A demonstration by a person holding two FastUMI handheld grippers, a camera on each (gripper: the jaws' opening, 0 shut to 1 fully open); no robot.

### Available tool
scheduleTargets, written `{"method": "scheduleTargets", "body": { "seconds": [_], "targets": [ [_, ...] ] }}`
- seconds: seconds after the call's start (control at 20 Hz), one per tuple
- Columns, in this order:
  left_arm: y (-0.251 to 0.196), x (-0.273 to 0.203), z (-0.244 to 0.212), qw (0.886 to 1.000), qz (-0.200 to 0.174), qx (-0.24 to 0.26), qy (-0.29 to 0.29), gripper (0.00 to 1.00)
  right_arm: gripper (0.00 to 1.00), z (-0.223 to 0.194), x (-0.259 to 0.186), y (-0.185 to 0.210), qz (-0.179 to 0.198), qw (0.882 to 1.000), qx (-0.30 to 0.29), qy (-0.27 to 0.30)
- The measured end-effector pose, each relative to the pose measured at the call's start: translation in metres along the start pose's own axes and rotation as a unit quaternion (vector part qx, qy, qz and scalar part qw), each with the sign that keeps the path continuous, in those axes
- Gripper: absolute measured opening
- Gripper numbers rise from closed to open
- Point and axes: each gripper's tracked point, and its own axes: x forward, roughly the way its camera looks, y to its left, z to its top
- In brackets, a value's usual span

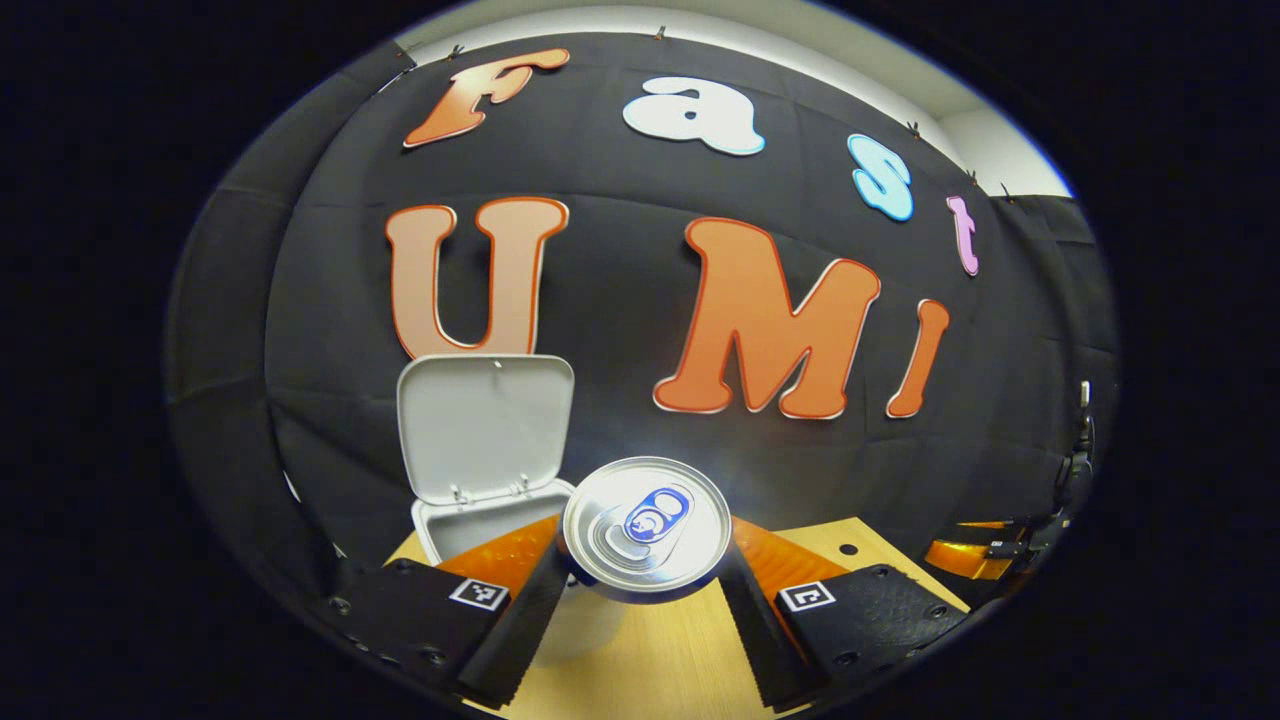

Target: Press the lid of the desktop garbage bin to open it, pick up the crumpled paper on the desktop and throw it into the bin, then pick up the pop can on the desktop and drop it into the bin, and finally close the garbage bin lid.

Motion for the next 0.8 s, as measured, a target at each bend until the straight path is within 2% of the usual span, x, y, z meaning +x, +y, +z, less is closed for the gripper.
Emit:
{"method": "scheduleTargets", "body": {
  "seconds": [0.2, 0.35, 0.55, 0.7, 0.8],
  "targets": [
    [0.031, 0.017, 0.022, 0.999, 0.023, 0.019, -0.013, 0.82, 0.95, 0.005, -0.001, -0.003, -0.006, 1.0, 0.003, -0.006],
    [0.048, 0.036, 0.018, 0.998, 0.038, 0.043, -0.007, 0.82, 0.95, 0.003, -0.003, -0.008, -0.013, 1.0, 0.003, -0.005],
    [0.075, 0.077, -0.029, 0.997, 0.054, 0.036, 0.051, 0.82, 0.95, 0.0, -0.006, -0.013, -0.025, 1.0, 0.001, 0.0],
    [0.081, 0.093, -0.066, 0.994, 0.05, 0.0, 0.097, 0.83, 0.95, 0.001, -0.009, -0.019, -0.036, 0.999, 0.001, 0.0],
    [0.086, 0.097, -0.077, 0.993, 0.053, -0.003, 0.103, 0.84, 0.95, -0.002, -0.009, -0.023, -0.042, 0.999, 0.003, 0.004]
  ]
}}
